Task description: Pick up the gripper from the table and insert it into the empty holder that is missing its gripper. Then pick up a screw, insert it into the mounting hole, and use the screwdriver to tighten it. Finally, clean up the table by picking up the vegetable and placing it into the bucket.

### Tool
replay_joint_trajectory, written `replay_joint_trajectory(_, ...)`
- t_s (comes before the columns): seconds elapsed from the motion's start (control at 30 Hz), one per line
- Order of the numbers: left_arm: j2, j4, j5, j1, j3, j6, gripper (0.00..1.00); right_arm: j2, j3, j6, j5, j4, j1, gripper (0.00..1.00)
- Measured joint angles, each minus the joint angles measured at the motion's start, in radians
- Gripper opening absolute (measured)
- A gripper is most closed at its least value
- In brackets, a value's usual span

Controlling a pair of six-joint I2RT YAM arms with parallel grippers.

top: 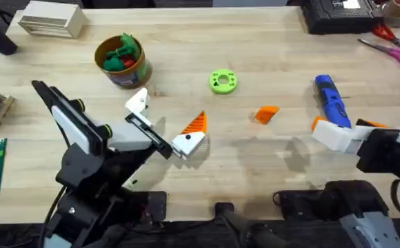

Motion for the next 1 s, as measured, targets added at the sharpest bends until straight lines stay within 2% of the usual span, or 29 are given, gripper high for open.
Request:
replay_joint_trajectory(0.8,0.000,0.000,-0.005,0.000,0.000,-0.022,0.987,0.000,0.000,0.000,0.000,0.000,0.000,0.990)
replay_joint_trajectory(1.0,0.000,-0.003,-0.056,0.000,0.000,-0.022,0.987,0.000,0.000,0.000,0.000,0.000,0.000,0.988)
